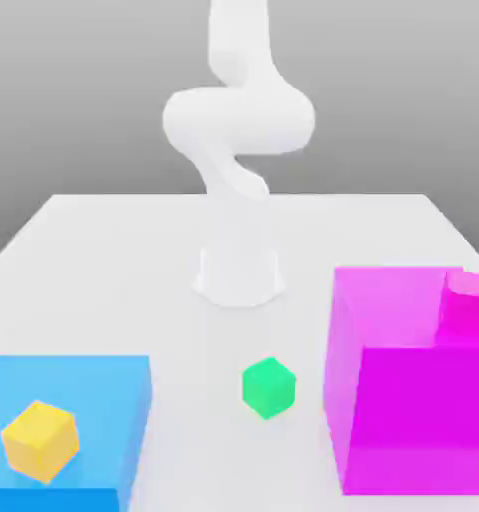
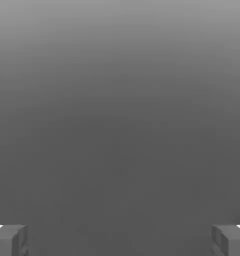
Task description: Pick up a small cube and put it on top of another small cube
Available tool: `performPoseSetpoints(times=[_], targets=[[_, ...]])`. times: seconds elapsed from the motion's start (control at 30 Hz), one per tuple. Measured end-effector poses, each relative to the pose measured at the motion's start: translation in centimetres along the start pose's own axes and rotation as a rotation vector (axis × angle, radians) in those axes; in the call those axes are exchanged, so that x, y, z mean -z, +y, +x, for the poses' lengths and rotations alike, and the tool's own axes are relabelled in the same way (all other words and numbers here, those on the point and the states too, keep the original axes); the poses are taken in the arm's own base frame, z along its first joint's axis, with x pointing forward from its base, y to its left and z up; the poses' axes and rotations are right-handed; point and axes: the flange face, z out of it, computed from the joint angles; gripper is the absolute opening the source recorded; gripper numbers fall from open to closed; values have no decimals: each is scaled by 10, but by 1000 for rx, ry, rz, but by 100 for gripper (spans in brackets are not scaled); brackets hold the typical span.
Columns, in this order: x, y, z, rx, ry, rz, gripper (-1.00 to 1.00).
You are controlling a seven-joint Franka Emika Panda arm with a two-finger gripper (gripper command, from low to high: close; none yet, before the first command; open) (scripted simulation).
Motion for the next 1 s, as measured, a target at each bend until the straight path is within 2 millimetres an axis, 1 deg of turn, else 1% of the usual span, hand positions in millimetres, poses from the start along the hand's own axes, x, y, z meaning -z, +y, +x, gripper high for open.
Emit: performPoseSetpoints(times=[0.07, 0.13, 0.2, 0.3, 0.4, 0.5, 0.57, 0.63, 0.7, 0.77, 0.83, 0.87, 0.9, 0.97, 1.0], targets=[[-30, 8, 7, 0, -69, 36, 0], [-68, 17, 9, 6, -137, 64, 0], [-113, 27, -1, 37, -197, 61, 0], [-181, 48, -32, 100, -277, 31, 0], [-241, 78, -69, 165, -348, -11, 0], [-290, 116, -111, 234, -411, -66, 0], [-316, 146, -140, 282, -450, -109, 0], [-336, 178, -168, 333, -487, -158, 0], [-350, 212, -195, 389, -522, -212, 0], [-355, 244, -228, 463, -574, -271, 0], [-353, 270, -257, 533, -633, -320, 0], [-350, 280, -269, 563, -660, -337, 0], [-348, 284, -278, 586, -681, -346, 0], [-344, 280, -290, 618, -705, -350, 0], [-343, 281, -290, 615, -707, -357, 0]])
